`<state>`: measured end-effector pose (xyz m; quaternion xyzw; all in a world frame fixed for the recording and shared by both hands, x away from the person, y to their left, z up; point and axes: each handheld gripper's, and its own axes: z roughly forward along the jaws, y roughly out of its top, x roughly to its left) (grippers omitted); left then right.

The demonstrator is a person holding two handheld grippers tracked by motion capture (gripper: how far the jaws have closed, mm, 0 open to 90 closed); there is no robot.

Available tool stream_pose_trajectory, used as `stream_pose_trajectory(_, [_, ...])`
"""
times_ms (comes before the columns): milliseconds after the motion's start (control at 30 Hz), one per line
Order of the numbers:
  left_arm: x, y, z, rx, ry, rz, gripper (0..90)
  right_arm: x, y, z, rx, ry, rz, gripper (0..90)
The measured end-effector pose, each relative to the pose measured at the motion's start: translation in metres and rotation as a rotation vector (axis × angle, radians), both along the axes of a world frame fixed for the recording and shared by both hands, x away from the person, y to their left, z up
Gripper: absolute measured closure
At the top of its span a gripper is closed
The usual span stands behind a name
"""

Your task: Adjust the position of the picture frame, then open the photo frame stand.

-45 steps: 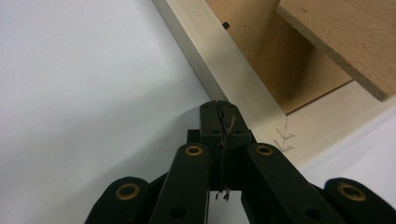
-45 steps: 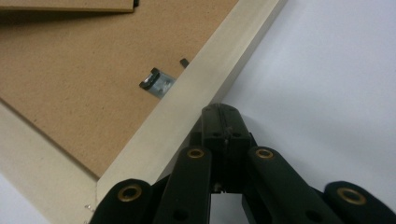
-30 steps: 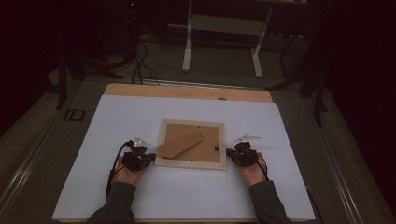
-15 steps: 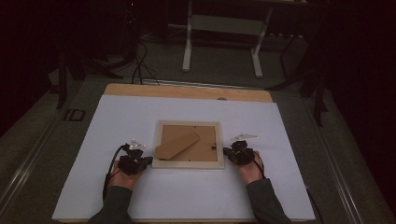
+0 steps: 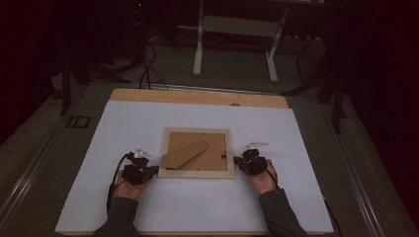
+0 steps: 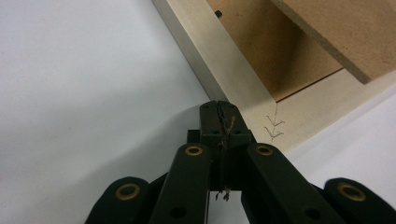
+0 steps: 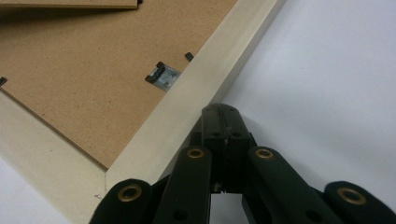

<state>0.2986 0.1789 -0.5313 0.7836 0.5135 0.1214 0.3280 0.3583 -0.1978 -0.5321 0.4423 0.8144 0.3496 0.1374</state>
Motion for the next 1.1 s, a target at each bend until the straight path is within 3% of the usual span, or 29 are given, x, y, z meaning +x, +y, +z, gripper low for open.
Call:
stream_pose_trajectory(267, [0.001, 0.001, -0.001, -0.006, -0.004, -0.002, 90.0, 0.001, 0.0, 0.0, -0.003, -0.001, 0.007, 90.0])
stream_pose_trajectory(400, [0.002, -0.002, 0.0, 0.02, -0.03, 0.008, 90.0, 0.002, -0.002, 0.002, -0.002, -0.01, 0.021, 88.0])
stream_pose_trajectory(533, [0.002, 0.0, 0.001, 0.018, -0.051, 0.029, 89.2, 0.0, -0.002, 0.006, -0.015, -0.028, 0.032, 85.9])
stream_pose_trajectory(833, [0.002, 0.012, 0.006, -0.021, -0.105, 0.087, 85.9, -0.002, -0.005, 0.012, -0.022, -0.055, 0.038, 81.9])
stream_pose_trajectory(1100, [0.001, 0.012, 0.011, -0.045, -0.128, 0.055, 78.3, -0.001, -0.017, 0.02, 0.006, -0.065, 0.02, 76.7])
